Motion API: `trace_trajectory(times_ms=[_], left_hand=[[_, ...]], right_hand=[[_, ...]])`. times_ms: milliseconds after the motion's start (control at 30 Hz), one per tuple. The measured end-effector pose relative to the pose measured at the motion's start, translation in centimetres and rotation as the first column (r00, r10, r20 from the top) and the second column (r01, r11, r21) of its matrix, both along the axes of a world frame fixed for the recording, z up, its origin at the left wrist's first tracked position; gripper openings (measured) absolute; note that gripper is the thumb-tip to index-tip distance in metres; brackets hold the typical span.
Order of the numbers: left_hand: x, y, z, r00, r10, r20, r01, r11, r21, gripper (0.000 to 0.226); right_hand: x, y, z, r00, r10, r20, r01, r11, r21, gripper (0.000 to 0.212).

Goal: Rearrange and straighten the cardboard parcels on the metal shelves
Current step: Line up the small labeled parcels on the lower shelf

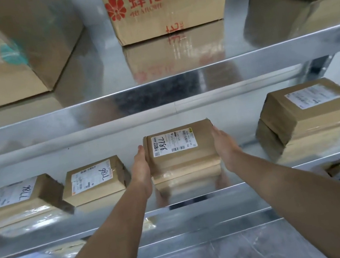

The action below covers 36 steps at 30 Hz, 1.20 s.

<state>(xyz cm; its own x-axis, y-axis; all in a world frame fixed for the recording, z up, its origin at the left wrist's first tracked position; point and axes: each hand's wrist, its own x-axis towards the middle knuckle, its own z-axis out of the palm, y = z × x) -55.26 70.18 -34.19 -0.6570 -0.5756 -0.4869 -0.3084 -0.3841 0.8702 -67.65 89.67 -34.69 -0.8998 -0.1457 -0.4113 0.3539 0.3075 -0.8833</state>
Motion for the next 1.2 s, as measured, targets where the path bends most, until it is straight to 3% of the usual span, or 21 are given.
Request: trace_trajectory(times_ms=[200, 367, 533, 600, 667, 767, 1200], left_hand=[[-0.7, 1.9, -0.4, 0.999, 0.006, -0.052, -0.007, 1.000, -0.024, 0.052], [-1.5, 3.3, -0.8, 0.995, 0.001, -0.102, -0.003, 1.000, -0.019, 0.057], [-1.6, 2.7, -0.7, 0.993, -0.028, -0.111, 0.024, 0.999, -0.041, 0.071], [-1.6, 2.5, 0.1, 0.994, -0.029, -0.102, 0.023, 0.998, -0.056, 0.079], [-1.5, 2.1, 0.4, 0.996, -0.007, -0.090, 0.002, 0.998, -0.059, 0.081], [-1.2, 2.0, 0.2, 0.995, 0.005, -0.098, -0.009, 0.999, -0.042, 0.069], [-0.6, 2.1, 0.6, 0.994, 0.032, -0.105, -0.036, 0.999, -0.035, 0.065]], right_hand=[[-1.1, 2.3, -0.7, 0.999, 0.043, 0.028, -0.041, 0.996, -0.084, 0.055], [-2.9, 3.3, -2.2, 0.997, 0.054, 0.056, -0.044, 0.987, -0.156, 0.100], [-3.8, 3.4, -2.6, 0.992, 0.041, 0.121, -0.010, 0.968, -0.251, 0.110], [-4.0, 3.1, -2.2, 0.989, 0.036, 0.141, 0.002, 0.966, -0.258, 0.106], [-3.7, 2.8, -1.1, 0.987, 0.031, 0.157, 0.009, 0.967, -0.254, 0.084], [-3.7, 2.8, -0.9, 0.990, 0.033, 0.138, 0.003, 0.967, -0.253, 0.068], [-3.7, 2.4, -0.5, 0.985, 0.074, 0.154, -0.033, 0.968, -0.250, 0.074]])
